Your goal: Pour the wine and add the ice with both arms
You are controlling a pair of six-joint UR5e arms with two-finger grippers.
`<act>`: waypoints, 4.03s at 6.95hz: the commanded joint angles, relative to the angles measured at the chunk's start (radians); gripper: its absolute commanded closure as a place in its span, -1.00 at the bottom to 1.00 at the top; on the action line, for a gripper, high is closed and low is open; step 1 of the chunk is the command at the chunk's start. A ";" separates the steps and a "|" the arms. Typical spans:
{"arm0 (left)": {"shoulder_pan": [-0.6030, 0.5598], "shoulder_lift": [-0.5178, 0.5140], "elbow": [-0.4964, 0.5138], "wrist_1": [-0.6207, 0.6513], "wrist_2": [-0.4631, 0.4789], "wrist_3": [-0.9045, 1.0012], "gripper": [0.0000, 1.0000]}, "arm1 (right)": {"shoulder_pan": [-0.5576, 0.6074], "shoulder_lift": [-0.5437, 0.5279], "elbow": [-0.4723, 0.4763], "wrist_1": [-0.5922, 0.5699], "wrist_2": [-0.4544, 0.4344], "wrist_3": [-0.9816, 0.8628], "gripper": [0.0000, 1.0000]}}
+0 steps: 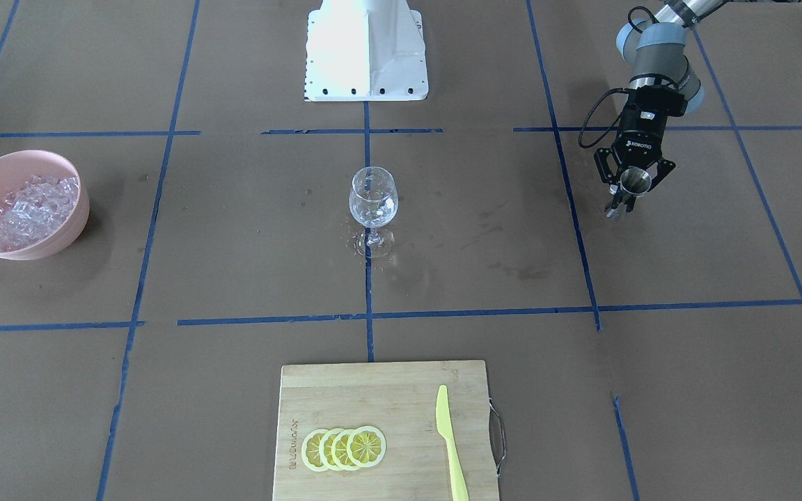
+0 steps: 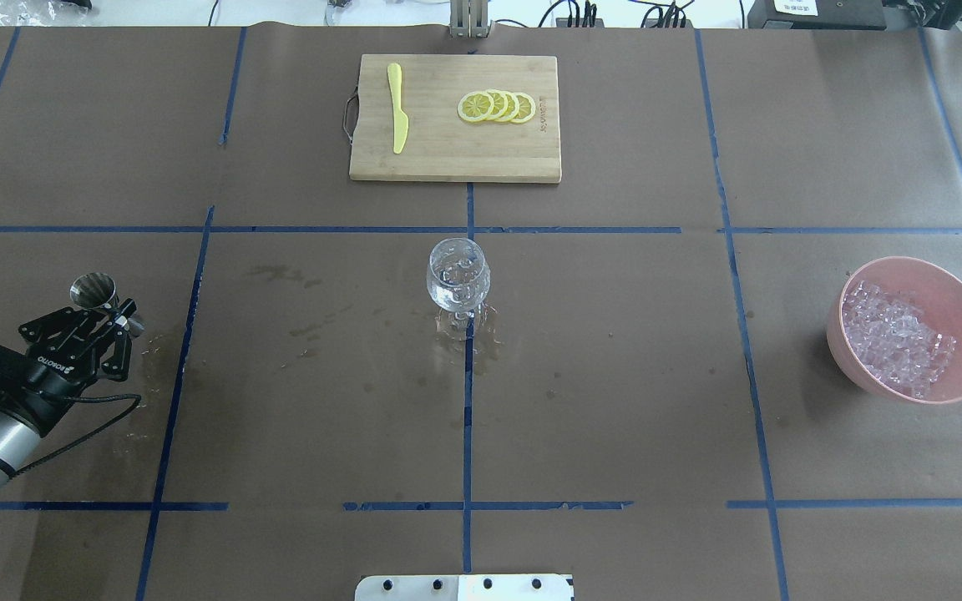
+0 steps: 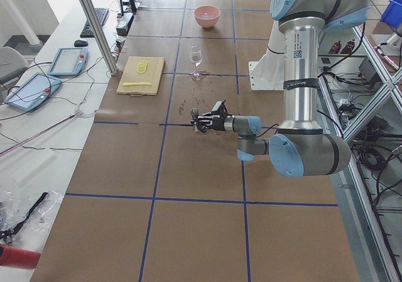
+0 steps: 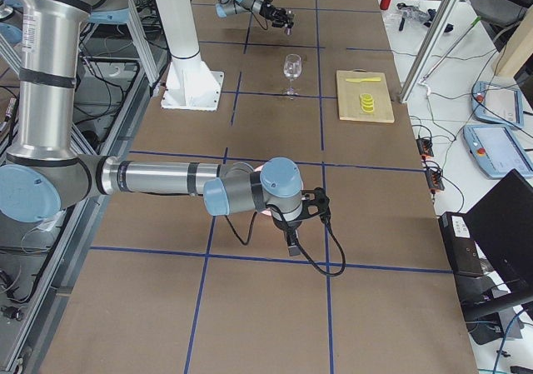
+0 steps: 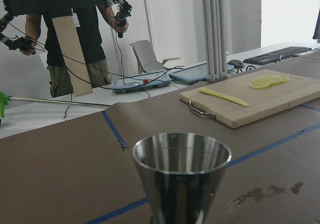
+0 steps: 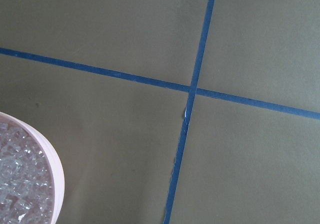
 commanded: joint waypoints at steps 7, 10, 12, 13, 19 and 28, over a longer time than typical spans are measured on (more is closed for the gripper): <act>0.115 -0.043 0.036 0.001 0.120 -0.173 1.00 | 0.001 0.000 0.002 0.000 0.000 -0.001 -1.00; 0.117 -0.081 0.070 0.001 0.127 -0.165 1.00 | 0.001 0.000 0.002 0.000 0.000 -0.001 -1.00; 0.117 -0.072 0.071 -0.002 0.127 -0.159 1.00 | 0.001 0.001 0.002 0.000 0.000 -0.001 -1.00; 0.117 -0.066 0.073 -0.003 0.127 -0.158 1.00 | 0.001 0.001 0.002 0.000 -0.002 -0.001 -1.00; 0.117 -0.071 0.073 0.000 0.127 -0.156 0.38 | 0.001 0.005 0.000 0.000 -0.002 -0.001 -1.00; 0.114 -0.065 0.033 -0.039 0.253 -0.156 -1.00 | 0.001 0.005 0.003 0.000 -0.002 0.000 -1.00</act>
